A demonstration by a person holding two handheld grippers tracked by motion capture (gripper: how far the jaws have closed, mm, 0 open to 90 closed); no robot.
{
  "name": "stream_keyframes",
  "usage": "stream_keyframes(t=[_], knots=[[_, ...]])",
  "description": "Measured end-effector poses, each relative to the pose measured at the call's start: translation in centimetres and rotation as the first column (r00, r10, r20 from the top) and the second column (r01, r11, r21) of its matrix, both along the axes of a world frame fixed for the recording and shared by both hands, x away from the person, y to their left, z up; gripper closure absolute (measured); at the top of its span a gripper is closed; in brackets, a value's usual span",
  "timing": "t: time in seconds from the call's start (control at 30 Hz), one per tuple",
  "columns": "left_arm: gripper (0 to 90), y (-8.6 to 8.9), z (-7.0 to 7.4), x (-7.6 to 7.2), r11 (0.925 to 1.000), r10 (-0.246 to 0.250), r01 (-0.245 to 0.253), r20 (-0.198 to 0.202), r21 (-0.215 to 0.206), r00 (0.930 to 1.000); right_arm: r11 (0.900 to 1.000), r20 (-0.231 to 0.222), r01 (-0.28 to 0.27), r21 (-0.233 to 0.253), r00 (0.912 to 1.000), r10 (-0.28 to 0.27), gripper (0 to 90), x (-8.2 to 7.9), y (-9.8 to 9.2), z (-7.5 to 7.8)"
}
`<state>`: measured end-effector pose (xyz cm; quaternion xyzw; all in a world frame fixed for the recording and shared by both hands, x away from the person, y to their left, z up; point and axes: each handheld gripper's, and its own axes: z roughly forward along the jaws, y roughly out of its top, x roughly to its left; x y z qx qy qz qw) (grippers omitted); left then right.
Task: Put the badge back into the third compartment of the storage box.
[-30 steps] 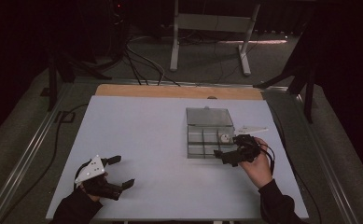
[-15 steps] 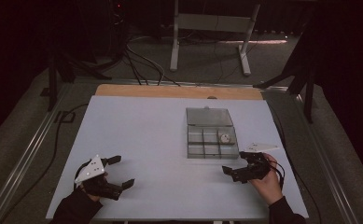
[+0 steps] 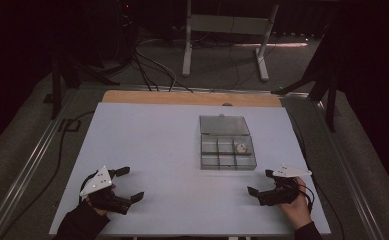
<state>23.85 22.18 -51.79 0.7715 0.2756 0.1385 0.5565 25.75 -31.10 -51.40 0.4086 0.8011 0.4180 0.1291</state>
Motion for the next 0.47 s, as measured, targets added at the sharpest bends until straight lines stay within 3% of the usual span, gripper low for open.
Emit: stream_keyframes(t=[0.47], knots=[[0.1, 0.07, -0.01, 0.04, 1.0, -0.001, 0.001, -0.002, -0.001, 1.0, 1.0, -0.01, 0.015, -0.01, 0.9998, -0.015, 0.0, -0.07, -0.95, -0.91]])
